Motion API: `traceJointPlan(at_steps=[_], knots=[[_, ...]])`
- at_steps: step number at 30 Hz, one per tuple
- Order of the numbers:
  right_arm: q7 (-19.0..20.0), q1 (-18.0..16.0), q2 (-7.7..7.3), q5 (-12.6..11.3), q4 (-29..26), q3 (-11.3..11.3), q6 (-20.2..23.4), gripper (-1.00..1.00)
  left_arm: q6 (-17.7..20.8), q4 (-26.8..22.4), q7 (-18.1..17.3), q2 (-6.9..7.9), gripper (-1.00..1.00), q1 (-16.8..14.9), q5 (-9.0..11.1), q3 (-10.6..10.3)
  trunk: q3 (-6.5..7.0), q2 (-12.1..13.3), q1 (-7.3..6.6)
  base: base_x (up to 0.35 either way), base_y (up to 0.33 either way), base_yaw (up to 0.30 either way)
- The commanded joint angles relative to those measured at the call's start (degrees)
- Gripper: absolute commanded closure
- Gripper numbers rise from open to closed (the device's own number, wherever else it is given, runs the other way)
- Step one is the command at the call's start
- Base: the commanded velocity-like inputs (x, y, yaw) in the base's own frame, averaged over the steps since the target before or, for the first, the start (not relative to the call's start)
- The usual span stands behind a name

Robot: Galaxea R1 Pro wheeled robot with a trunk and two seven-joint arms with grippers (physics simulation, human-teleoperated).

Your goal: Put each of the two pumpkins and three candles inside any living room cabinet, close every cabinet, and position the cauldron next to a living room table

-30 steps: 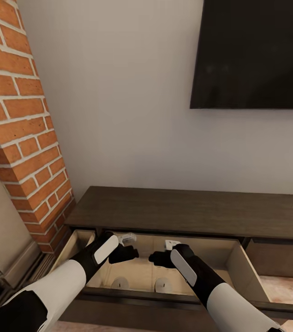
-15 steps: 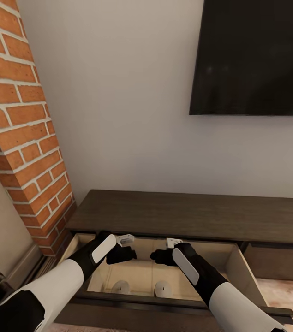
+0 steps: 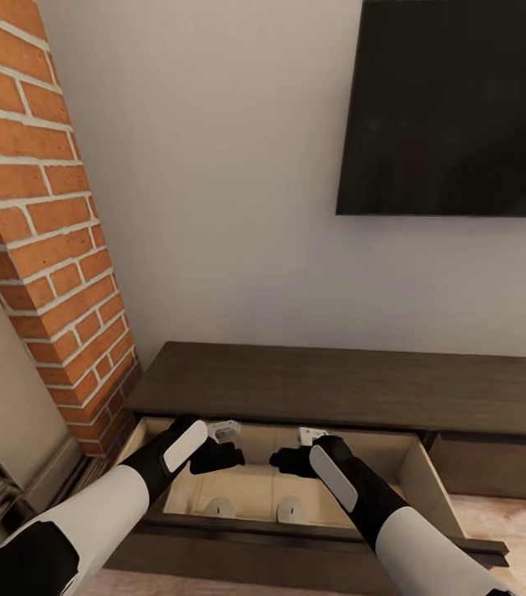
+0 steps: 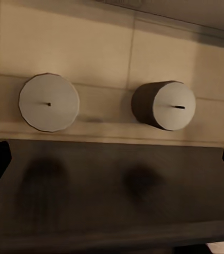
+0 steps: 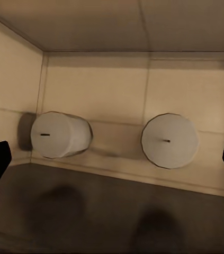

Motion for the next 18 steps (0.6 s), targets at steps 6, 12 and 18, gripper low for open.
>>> traceJointPlan(at_steps=[6, 12, 18], knots=[[0.0, 0.0, 0.07, -0.15, 0.01, -0.01, 0.0, -1.0, 0.0, 0.0, -0.02, 0.74, -1.0, 0.0, 0.0, 0.0, 1.08, 2.42, -1.32, 0.0, 0.0, 0.0], [0.0, 0.01, 0.02, -0.01, 0.01, 0.0, 0.0, -1.0, 0.09, 0.0, 0.03, 0.97, -1.0, 0.0, -0.1, 0.0, 2.16, 4.83, -2.64, 0.0, 0.0, 0.0], [0.0, 0.0, -0.01, -0.06, 0.01, 0.0, 0.0, -1.0, 1.04, 0.01, -0.01, 0.96, -1.0, 0.0, -0.18, 0.0, 3.24, 7.23, -3.96, 0.0, 0.0, -0.025]])
